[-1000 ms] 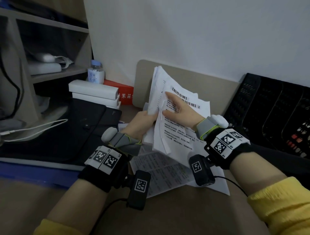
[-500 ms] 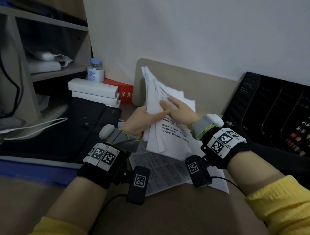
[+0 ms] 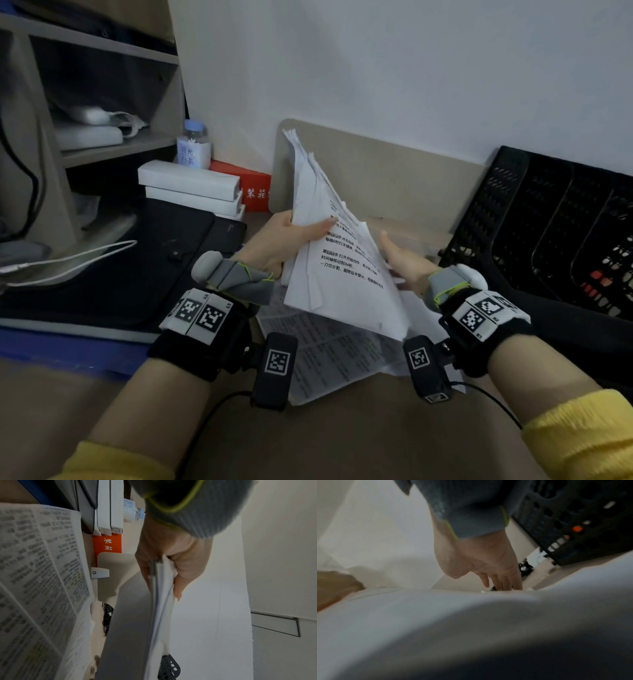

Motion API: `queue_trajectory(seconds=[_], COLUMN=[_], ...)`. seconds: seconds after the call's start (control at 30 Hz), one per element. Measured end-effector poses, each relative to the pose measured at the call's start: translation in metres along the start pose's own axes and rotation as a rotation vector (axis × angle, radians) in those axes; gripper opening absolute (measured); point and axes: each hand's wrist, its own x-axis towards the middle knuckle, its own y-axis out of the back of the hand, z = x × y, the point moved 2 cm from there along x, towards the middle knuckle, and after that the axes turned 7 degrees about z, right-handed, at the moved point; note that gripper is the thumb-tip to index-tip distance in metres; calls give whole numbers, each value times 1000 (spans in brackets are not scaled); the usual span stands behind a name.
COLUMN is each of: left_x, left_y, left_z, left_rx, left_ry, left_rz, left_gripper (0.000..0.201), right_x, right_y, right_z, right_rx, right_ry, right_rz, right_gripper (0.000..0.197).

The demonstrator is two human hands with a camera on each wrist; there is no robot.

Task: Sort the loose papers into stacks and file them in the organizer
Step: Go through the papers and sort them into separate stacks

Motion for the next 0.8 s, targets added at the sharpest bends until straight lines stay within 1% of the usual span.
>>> queue_trajectory(seconds=[0.03, 0.1, 0.13, 0.2, 0.27, 0.3, 0.37, 0.43, 0.5, 0.57, 0.63, 0.7, 0.8], left_x=[0, -2, -2, -3, -4, -3, -1, 2, 3, 3, 3, 4, 3], left_y=[-1, -1, -1, -1, 2, 3, 7, 6, 6, 6, 7, 9, 8], left_z=[1, 2, 2, 3, 4, 4, 2, 2, 2, 2, 1, 0, 0], left_rx=[-6, -1, 11, 31, 32, 25, 8, 7, 29, 110, 206, 268, 255], left_ry=[2, 5, 6, 2, -4, -5, 2, 4, -13, -44, -77, -96, -128], left_rz=[-20, -66, -87, -115, -111, -98, -68, -55, -55, -54, -63, -75, -67], left_gripper=[30, 26, 24, 20, 20, 23, 32, 36, 30, 23, 29, 39, 41], right_x=[2, 1, -2, -4, -7, -8, -11, -15, -19, -24, -29, -37, -49], right_y=[2, 3, 3, 4, 6, 7, 8, 13, 17, 21, 22, 20, 18], right_z=[7, 16, 19, 26, 32, 35, 36, 36, 36, 37, 38, 36, 32], right_rx=[120, 375, 477, 599, 692, 739, 806, 890, 935, 876, 783, 738, 765], right_ry=[-45, -108, -116, -108, -120, -121, -74, 5, 76, 172, 304, 411, 534], right_rz=[-14, -92, -121, -176, -152, -147, -142, -73, 57, 211, 323, 400, 491], right_gripper=[83, 65, 61, 53, 40, 37, 34, 34, 32, 28, 23, 24, 31])
